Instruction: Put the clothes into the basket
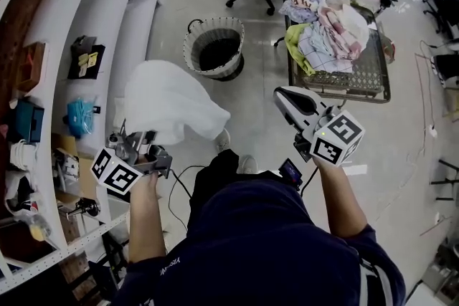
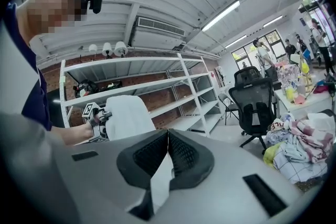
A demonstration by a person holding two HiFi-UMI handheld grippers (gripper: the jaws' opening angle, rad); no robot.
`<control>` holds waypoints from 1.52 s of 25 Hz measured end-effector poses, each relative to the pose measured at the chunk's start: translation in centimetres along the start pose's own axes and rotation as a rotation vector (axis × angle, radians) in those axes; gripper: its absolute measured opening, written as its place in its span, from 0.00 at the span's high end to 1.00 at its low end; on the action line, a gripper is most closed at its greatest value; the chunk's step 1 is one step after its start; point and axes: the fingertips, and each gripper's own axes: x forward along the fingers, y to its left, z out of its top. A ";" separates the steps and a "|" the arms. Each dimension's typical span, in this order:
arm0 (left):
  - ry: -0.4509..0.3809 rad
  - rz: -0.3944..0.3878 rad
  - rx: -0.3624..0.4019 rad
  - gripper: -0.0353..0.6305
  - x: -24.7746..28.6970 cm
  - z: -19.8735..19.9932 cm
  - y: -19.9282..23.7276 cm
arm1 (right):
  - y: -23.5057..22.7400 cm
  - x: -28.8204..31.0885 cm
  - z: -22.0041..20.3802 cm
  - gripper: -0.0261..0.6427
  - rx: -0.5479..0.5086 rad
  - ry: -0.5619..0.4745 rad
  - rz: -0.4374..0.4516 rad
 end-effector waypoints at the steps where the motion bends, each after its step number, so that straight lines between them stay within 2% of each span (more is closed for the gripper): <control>1: -0.001 -0.002 -0.003 0.88 0.4 0.1 0.5 | -0.3 0.4 0.0 0.95 -0.001 0.005 -0.002; 9: 0.018 -0.022 0.003 0.88 3.8 1.0 5.5 | -3.9 4.7 0.6 0.95 0.013 0.022 -0.032; 16: 0.050 -0.044 -0.019 0.88 6.9 2.7 13.6 | -6.4 12.9 1.2 0.95 0.032 0.057 -0.038; 21: 0.089 -0.074 -0.002 0.88 9.4 3.9 18.1 | -8.2 18.3 1.8 0.95 0.043 0.086 -0.049; 28: 0.085 -0.098 -0.034 0.88 12.0 6.5 23.8 | -10.7 24.2 3.2 0.95 0.073 0.109 -0.079; 38: 0.113 -0.141 -0.045 0.88 17.0 7.4 28.8 | -13.4 28.3 3.4 0.95 0.088 0.145 -0.109</control>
